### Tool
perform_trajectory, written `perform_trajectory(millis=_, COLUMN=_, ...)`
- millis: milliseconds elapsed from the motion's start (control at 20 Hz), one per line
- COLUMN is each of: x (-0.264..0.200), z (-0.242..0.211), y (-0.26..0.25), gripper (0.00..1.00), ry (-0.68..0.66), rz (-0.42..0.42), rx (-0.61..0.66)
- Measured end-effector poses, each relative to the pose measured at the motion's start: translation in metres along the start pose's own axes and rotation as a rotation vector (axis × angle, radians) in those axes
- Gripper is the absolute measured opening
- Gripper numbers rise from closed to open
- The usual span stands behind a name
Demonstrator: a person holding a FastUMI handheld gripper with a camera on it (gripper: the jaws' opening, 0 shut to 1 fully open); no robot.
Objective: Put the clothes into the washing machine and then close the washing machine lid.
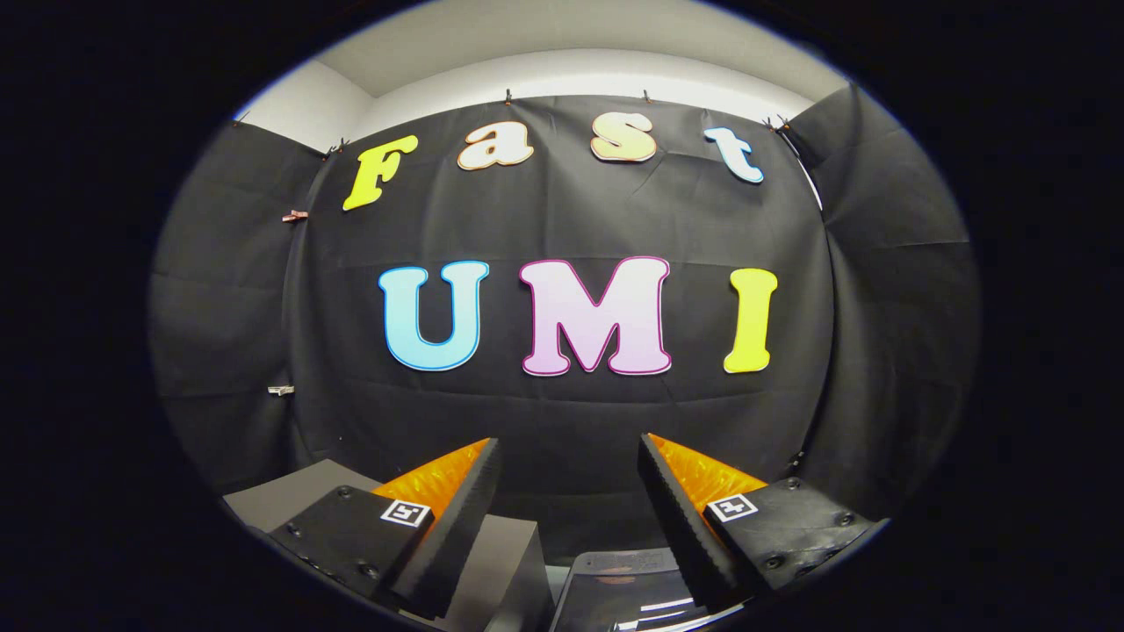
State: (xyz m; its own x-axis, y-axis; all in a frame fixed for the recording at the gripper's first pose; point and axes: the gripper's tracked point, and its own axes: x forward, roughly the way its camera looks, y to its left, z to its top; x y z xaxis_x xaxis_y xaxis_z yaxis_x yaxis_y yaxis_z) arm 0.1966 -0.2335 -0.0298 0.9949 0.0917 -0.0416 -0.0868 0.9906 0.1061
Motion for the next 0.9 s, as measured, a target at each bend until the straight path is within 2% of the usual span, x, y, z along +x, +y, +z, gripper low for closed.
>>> perform_trajectory(millis=900, x=0.0, z=-0.001, y=-0.011, gripper=0.99, ry=0.003, rz=-0.023, rx=0.006)
